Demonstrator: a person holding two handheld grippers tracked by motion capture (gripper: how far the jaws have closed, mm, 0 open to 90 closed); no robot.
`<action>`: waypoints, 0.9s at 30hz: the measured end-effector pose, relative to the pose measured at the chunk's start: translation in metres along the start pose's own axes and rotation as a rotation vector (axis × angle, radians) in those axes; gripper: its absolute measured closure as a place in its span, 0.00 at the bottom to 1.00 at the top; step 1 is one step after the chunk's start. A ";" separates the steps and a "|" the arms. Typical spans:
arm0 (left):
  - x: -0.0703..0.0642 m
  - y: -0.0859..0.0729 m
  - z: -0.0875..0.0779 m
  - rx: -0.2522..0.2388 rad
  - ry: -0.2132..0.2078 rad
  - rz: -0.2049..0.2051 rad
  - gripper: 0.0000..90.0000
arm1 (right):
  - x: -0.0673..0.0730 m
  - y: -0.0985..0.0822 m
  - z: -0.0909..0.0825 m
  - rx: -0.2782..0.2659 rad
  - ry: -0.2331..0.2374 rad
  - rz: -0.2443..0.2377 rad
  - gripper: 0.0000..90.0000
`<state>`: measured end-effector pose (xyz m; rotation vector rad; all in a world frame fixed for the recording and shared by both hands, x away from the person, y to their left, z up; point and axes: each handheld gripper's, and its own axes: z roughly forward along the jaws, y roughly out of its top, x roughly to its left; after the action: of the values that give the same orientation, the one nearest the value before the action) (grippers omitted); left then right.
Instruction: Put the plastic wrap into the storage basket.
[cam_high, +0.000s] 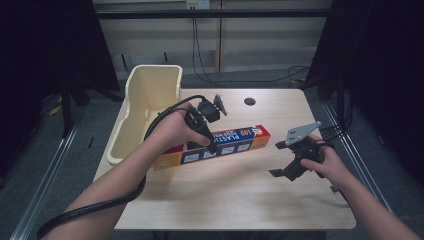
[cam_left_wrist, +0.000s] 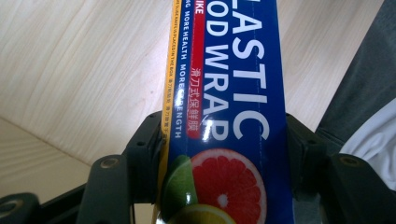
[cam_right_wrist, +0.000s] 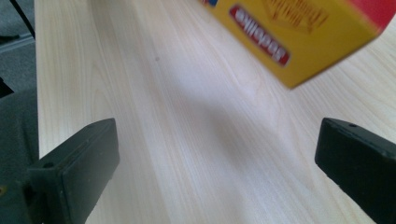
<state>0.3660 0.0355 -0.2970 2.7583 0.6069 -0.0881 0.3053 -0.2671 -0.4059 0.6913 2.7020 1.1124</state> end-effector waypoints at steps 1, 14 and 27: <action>0.002 0.000 -0.003 0.006 0.005 0.008 0.46 | 0.001 0.000 0.001 0.002 -0.002 0.000 0.00; 0.015 -0.008 -0.027 -0.030 0.031 -0.067 0.46 | 0.004 -0.004 0.007 -0.003 -0.002 0.011 0.00; 0.024 -0.020 -0.047 -0.029 0.067 -0.118 0.46 | 0.012 -0.004 0.014 0.010 -0.016 0.012 0.00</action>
<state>0.3794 0.0775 -0.2610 2.7059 0.7819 -0.0132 0.2978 -0.2549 -0.4182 0.7153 2.6953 1.0921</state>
